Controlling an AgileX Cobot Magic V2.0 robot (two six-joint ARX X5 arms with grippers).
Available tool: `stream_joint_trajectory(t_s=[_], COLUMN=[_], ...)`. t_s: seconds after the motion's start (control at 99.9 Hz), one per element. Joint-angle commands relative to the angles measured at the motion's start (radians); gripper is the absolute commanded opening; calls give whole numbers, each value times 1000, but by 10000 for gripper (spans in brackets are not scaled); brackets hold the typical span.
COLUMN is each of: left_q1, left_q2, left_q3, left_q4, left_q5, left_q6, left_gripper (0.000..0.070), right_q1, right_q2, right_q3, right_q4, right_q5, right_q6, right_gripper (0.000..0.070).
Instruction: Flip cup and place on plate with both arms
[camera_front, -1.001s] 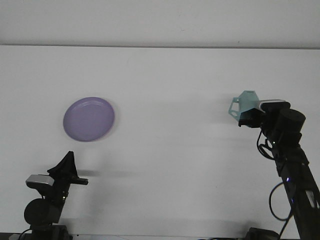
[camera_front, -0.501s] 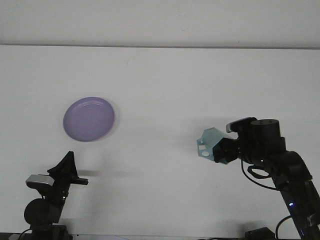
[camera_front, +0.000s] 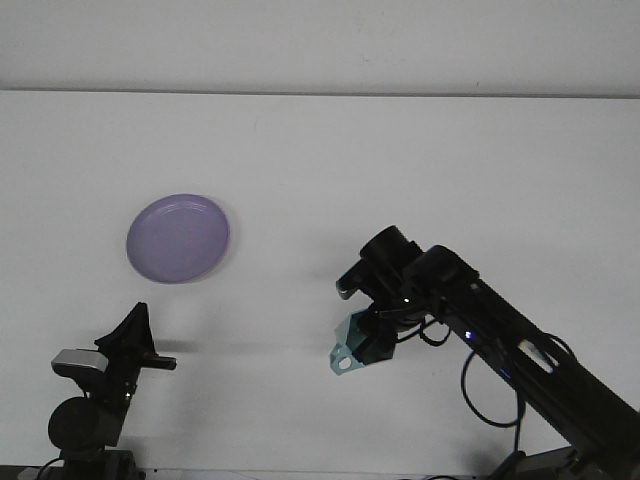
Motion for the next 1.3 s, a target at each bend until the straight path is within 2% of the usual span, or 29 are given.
stream_joint_trajectory(t_s=[0.0, 0.38, 0.721, 0.821, 0.881, 0.971, 1.011, 1.171, 1.292], left_q1=[0, 0, 0, 0, 0, 0, 0, 0, 0], left_q2=[-2, -2, -2, -2, -2, -2, -2, -2, -2], left_q3=[-18, -18, -18, -18, -18, -18, -18, -18, -18], left_q4=[10, 10, 9, 9, 9, 9, 9, 9, 9], left_q5=[-2, -2, -2, -2, -2, -2, -2, -2, -2], left_q6=[-5, -5, -5, -5, -5, -5, -5, -5, -5], left_gripper=[12, 12, 12, 12, 12, 12, 12, 12, 12], right_q1=[18, 46, 46, 47, 50, 50, 50, 50, 47], right_q2=[63, 228, 232, 232, 232, 232, 232, 232, 230], right_q3=[35, 64, 64, 64, 64, 64, 64, 66, 93], right_q4=[-13, -63, -39, -22, -18, -18, -18, -21, -63], right_q5=[12, 37, 18, -8, -8, -8, -7, -8, -3], right_q6=[-29, -66, -77, -84, -85, -90, -90, -90, -89], right_gripper=[5, 5, 8, 15, 64, 222, 269, 302, 368])
